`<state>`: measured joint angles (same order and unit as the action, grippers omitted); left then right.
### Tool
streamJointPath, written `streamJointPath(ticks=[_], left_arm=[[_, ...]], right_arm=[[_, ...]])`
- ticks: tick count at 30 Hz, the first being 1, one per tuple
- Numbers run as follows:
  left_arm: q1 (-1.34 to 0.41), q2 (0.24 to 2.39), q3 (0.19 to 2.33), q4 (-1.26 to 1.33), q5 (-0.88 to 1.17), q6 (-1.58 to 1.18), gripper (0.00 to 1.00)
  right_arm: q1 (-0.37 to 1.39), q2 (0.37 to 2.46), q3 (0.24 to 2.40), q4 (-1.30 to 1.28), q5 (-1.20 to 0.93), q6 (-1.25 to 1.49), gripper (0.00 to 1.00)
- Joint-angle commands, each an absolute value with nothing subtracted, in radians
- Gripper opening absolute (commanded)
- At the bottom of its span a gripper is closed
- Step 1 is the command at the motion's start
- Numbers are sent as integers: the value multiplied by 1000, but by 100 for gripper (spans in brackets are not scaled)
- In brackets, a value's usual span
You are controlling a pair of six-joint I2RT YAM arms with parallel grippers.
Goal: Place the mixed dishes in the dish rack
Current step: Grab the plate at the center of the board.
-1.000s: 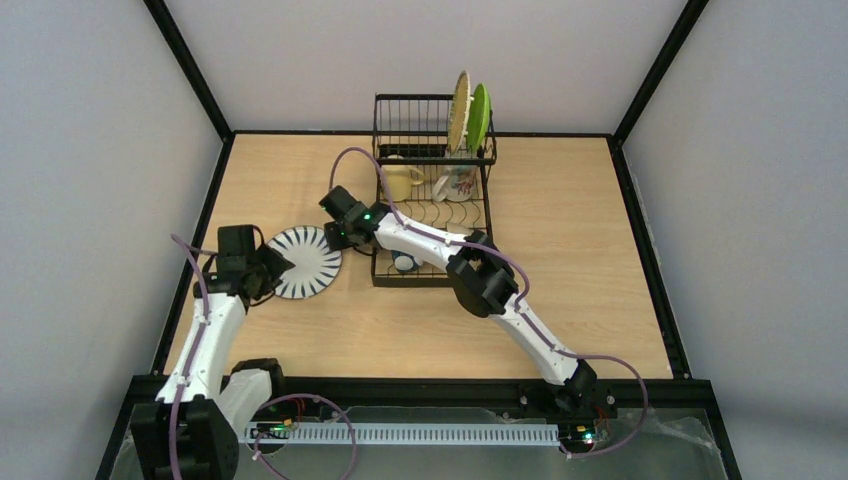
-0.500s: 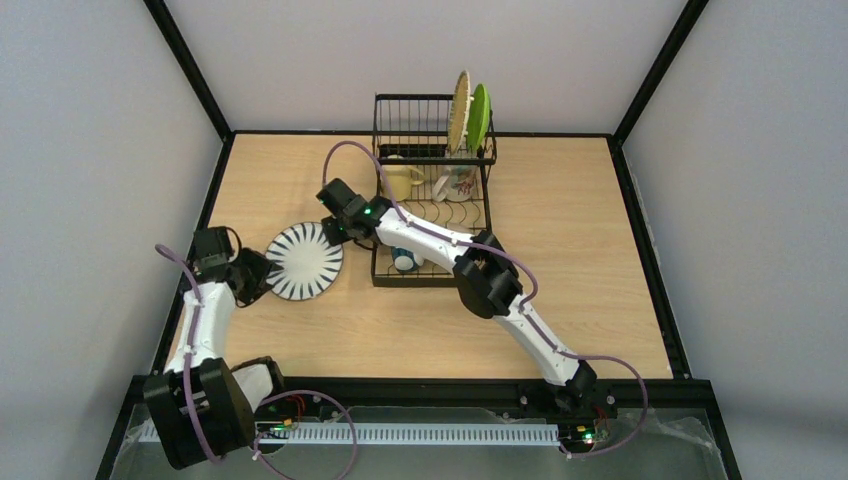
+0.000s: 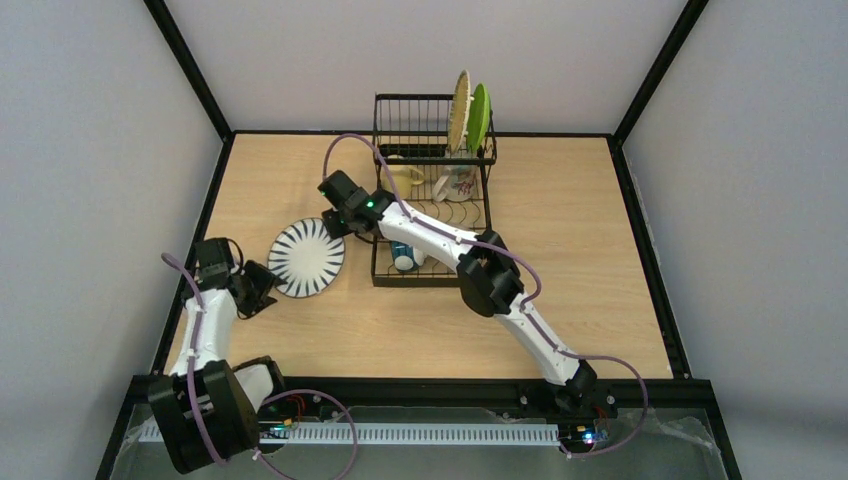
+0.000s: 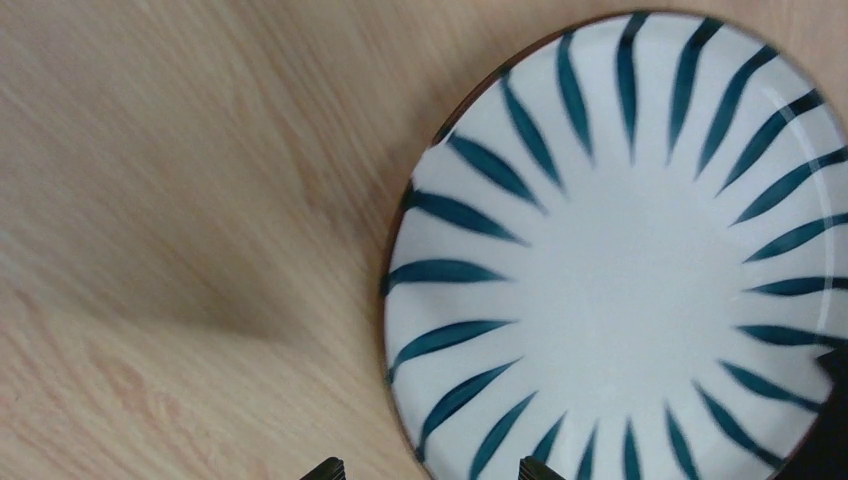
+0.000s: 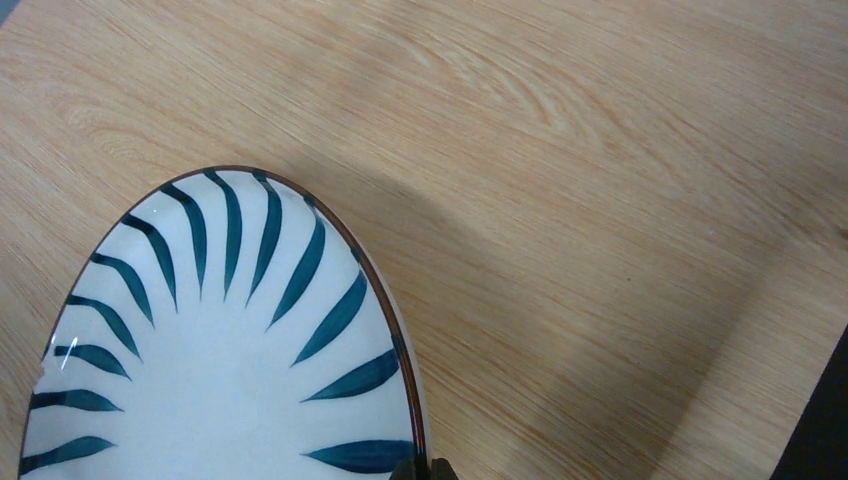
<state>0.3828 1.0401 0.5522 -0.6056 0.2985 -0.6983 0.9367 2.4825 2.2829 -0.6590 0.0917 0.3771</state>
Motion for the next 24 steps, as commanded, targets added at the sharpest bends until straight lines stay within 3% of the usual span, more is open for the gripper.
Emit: streamJointPath(ticks=[1,24], left_arm=[[388,998,504,-661,327,-669,99],[388,904,287,-426,344,-927,99]], right_arm=[[924,2428,2343,-651,79,375,0],[922,2428,2350,-710,5,417,0]])
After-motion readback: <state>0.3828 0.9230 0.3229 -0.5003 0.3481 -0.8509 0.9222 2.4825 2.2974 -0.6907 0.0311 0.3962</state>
